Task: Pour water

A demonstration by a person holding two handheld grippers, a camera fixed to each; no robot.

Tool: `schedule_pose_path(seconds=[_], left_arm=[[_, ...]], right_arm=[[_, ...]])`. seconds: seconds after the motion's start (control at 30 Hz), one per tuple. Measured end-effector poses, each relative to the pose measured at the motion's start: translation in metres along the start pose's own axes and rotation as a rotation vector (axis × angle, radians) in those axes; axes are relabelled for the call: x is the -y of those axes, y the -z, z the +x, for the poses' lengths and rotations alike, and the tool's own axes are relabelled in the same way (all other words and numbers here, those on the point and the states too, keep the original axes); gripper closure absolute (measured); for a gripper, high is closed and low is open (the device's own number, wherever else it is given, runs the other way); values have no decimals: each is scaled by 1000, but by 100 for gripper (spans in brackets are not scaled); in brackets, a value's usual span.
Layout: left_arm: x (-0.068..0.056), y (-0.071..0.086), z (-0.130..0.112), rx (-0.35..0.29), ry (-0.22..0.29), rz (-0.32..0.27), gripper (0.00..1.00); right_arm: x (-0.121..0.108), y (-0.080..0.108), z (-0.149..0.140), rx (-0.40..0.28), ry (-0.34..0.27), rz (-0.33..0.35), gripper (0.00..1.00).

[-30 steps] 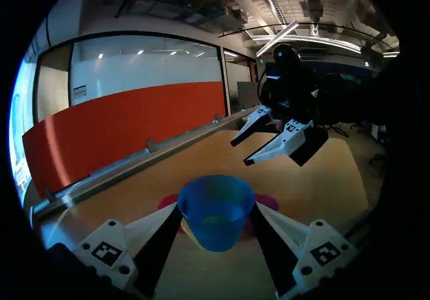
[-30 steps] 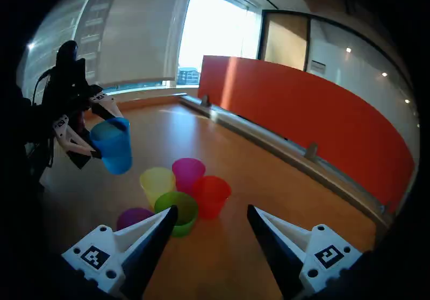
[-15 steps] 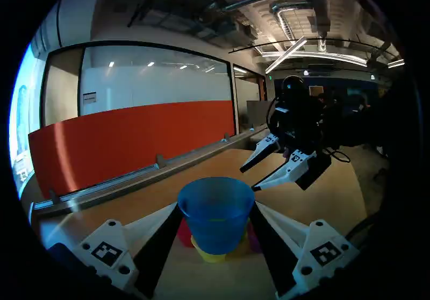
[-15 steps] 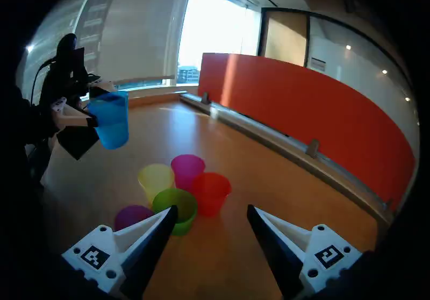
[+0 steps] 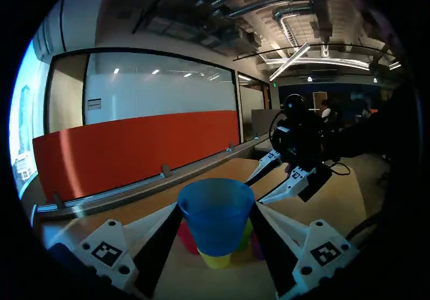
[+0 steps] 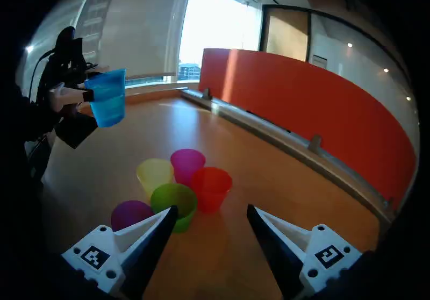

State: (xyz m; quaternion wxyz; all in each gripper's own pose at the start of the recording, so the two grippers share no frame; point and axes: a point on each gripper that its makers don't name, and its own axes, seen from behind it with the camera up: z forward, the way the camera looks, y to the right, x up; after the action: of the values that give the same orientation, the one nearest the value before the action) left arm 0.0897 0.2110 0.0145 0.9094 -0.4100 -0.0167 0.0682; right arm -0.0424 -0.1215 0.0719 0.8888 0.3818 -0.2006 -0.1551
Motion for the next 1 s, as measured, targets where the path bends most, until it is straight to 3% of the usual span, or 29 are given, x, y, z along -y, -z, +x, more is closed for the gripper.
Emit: schedule_pose_path(seconds=[0.77, 1.0], left_arm=[[9, 7, 29, -44, 39, 16, 15], [9, 8, 32, -45, 17, 18, 15]], right_arm=[[6, -17, -29, 70, 5, 56, 0], [10, -23, -37, 90, 14, 70, 0]])
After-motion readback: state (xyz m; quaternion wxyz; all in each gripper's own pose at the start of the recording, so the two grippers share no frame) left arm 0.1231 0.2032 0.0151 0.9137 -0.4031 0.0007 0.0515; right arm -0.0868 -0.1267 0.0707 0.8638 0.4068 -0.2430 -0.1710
